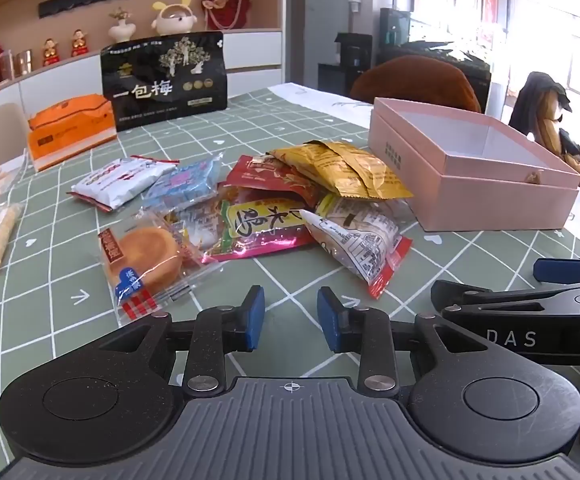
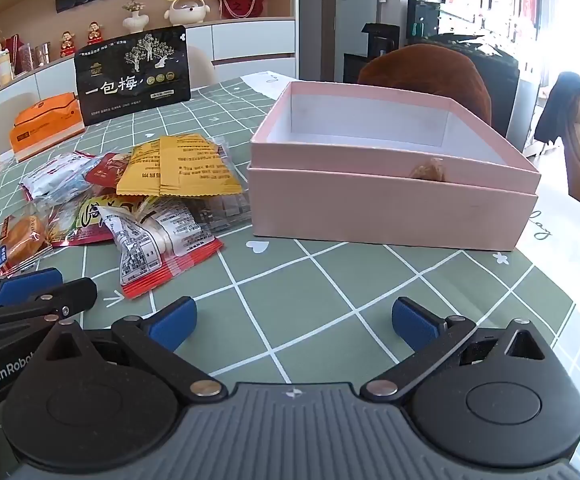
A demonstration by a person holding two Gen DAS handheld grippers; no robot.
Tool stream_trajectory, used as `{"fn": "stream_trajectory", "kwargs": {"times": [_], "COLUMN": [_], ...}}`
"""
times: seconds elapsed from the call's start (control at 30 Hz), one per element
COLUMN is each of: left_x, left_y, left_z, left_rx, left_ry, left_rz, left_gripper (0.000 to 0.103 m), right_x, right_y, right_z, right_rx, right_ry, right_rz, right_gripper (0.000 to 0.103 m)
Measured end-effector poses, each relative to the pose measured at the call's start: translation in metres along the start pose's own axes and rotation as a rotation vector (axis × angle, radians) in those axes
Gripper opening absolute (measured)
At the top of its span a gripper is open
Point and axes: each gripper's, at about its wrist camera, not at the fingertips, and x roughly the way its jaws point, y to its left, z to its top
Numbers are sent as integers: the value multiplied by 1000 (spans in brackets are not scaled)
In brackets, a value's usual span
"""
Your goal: Organize snacks
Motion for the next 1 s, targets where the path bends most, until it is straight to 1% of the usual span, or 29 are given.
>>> {"fn": "stream_trajectory", "kwargs": {"times": [0.1,1.0], "left_x": [0,0], "left_y": [-1,1], "left_z": [0,0], "left_rx": [-8,-13], "left_ry": [-1,-3], "left_rz": [-6,-10], "left_gripper": [35,35], "right_x": [0,1], "right_y": [0,-1], "right_z": [0,0], "right_rx": [1,1], "right_ry": [9,6], "right_rz": [1,0], "right_gripper": [103,103]}}
